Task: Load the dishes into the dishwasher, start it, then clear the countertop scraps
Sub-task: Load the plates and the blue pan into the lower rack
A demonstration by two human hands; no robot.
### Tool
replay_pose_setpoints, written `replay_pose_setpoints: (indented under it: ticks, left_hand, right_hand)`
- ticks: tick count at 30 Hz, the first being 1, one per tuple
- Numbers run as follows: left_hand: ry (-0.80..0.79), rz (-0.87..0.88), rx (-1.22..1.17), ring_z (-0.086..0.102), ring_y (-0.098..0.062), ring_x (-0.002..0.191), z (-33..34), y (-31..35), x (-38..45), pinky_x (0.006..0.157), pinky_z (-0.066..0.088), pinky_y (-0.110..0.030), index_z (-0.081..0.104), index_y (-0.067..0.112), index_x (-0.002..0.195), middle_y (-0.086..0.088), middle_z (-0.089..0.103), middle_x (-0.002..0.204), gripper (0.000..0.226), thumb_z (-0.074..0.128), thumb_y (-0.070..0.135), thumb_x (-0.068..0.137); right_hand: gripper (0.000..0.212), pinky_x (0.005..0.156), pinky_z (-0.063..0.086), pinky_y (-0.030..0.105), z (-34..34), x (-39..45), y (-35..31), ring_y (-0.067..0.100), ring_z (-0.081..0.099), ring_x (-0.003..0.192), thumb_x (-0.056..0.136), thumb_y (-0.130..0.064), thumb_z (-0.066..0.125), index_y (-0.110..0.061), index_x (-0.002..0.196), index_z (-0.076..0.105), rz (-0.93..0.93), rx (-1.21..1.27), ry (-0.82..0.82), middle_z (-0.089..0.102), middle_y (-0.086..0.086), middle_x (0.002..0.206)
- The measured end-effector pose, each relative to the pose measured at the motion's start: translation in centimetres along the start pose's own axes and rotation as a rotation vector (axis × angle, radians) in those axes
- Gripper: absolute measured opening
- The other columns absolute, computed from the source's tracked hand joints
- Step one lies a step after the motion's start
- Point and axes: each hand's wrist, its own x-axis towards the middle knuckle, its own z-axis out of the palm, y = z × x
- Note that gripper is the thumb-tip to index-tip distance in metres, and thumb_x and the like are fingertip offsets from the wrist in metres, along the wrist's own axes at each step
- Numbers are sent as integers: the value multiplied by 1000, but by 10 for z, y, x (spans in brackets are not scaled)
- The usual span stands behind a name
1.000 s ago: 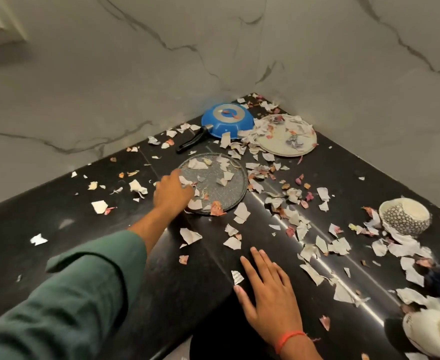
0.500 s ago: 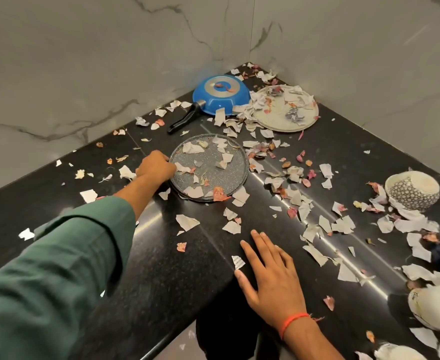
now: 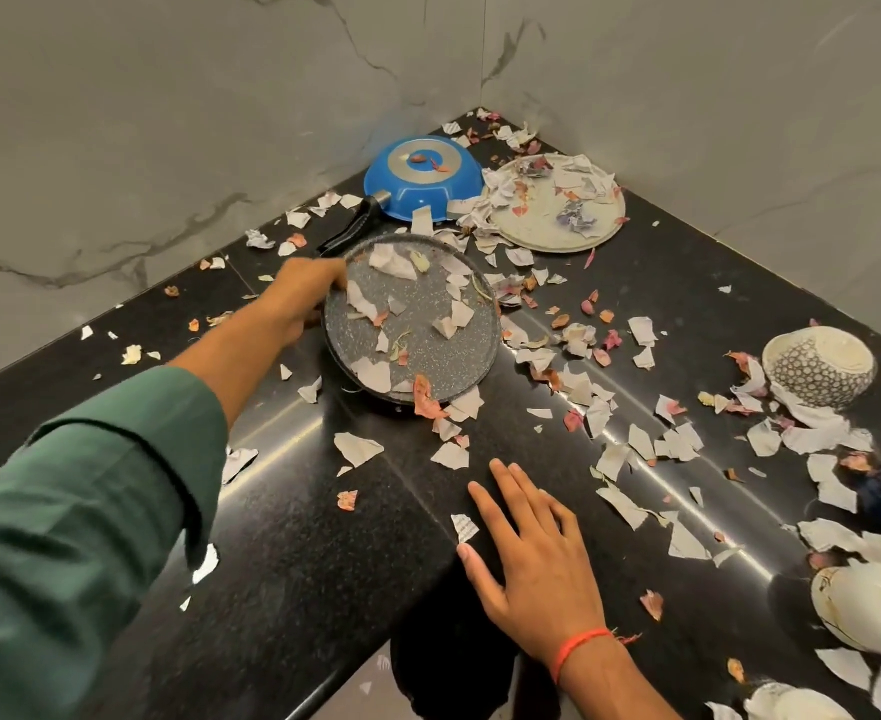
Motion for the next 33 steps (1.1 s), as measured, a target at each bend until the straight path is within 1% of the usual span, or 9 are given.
replay_pose_setpoints:
  ticks: [2,8,15,17,21,24,27,30,33]
  left_hand:
    - [-59,137,-37,50,-21,79,-1,21,-15,75,44,-38,57,19,71,-4,52,78,10,62,10,70]
    - [-145,568,-87,58,-19,76,3,48,-62,70,52,-32,58,19,107,-10,61,88,37,67,-1,77]
    - [-10,1064,317,60,-23,78,14,54,-115,71,54,-35,62,13,115,-2,62,88,38,65,1,79]
    - [-75,1092,475,58,-18,83,18,46,-120,76,53,-30,63,15,120,1,60,94,41,67,4,81]
    - [-158,897,924,52,-24,130,17,38,-112,110,45,-43,59,24,139,-5,55,140,57,74,16,86]
    - [-149,818,1035,60,-24,123,13,27,-111,102,53,-48,61,33,140,0,65,135,57,61,5,90]
    - [20,967,955,67,-23,111,1,9,-122,93,57,-50,59,39,140,5,73,124,56,62,8,94]
    - [48,1095,937,63,-20,125,-2,-16,-135,105,51,-46,62,30,140,5,67,136,56,66,3,91]
    - [58,1081,947,60,-14,130,-5,-36,-146,101,53,-43,62,36,139,11,65,139,57,67,5,92]
  right_hand:
    - [61,119,16,38,0,0,0,14,12,155,100,-63,34,-35,154,35,4,-4,-1,17,-5,168]
    - [61,120,16,38,-1,0,-1,14,11,155,100,-63,33,-35,154,35,3,-3,-7,17,-5,168]
    - [61,121,12,36,0,-1,-2,13,9,155,100,-64,31,-35,154,35,4,0,1,16,-6,168]
    - [61,121,10,35,0,-1,-2,13,8,155,100,-64,31,-36,155,33,5,2,5,15,-6,168]
    - [63,121,10,36,-1,-1,-2,13,7,156,100,-64,29,-35,156,31,-2,10,5,14,-5,168]
    - [62,121,10,35,-2,-1,-3,14,12,155,100,-63,31,-34,155,34,-3,11,16,18,-4,167]
    - [63,122,8,34,-4,-2,-4,13,8,155,100,-63,27,-35,156,29,-10,22,17,14,-6,168]
    - [65,123,3,34,-7,-2,-4,13,-1,156,100,-64,22,-37,159,19,-23,18,-11,4,-7,169]
    - [69,123,-4,35,-13,-3,-4,12,-11,155,99,-67,19,-37,160,9,-27,9,-60,-6,-8,169]
